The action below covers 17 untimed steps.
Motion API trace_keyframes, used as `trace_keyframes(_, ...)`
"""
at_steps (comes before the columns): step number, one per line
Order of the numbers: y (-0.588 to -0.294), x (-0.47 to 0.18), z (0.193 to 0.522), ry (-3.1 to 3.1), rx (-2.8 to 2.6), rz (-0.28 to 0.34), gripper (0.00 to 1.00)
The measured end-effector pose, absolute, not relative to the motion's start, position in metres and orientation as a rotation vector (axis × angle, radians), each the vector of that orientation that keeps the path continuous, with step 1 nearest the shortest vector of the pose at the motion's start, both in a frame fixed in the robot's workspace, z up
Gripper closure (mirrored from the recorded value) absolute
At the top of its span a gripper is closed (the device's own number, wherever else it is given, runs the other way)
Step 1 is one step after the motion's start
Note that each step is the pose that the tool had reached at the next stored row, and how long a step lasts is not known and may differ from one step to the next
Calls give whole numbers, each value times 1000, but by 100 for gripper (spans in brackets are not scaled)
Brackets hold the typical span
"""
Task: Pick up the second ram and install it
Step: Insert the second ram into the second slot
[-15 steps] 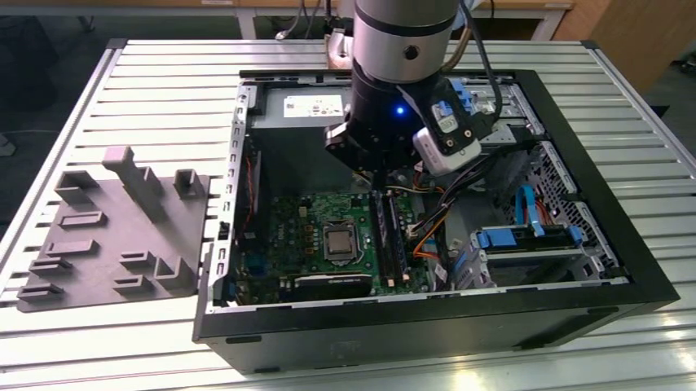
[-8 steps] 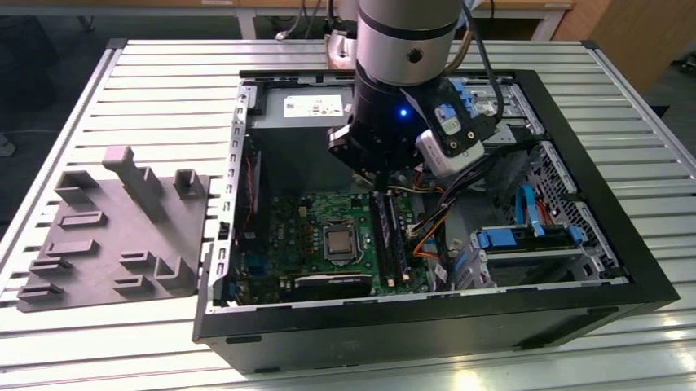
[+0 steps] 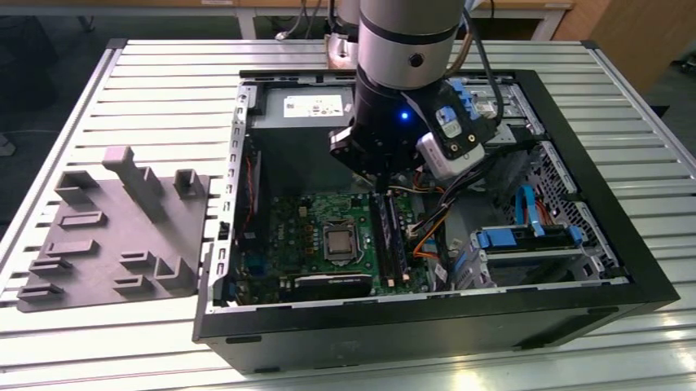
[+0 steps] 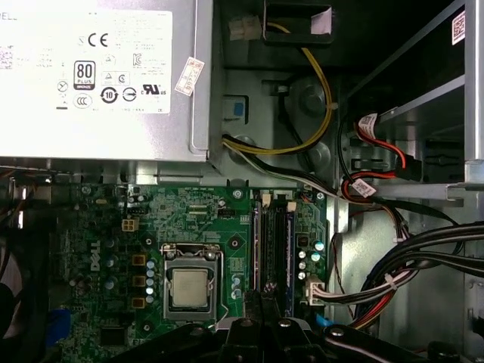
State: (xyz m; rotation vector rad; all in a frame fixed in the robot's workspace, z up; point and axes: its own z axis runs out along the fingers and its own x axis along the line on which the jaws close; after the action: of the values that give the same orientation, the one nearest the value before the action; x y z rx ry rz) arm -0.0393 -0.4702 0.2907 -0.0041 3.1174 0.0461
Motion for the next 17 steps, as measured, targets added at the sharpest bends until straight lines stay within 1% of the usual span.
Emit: trace_keyframes(17, -470, -37, 282, 3117, -10, 46, 88)
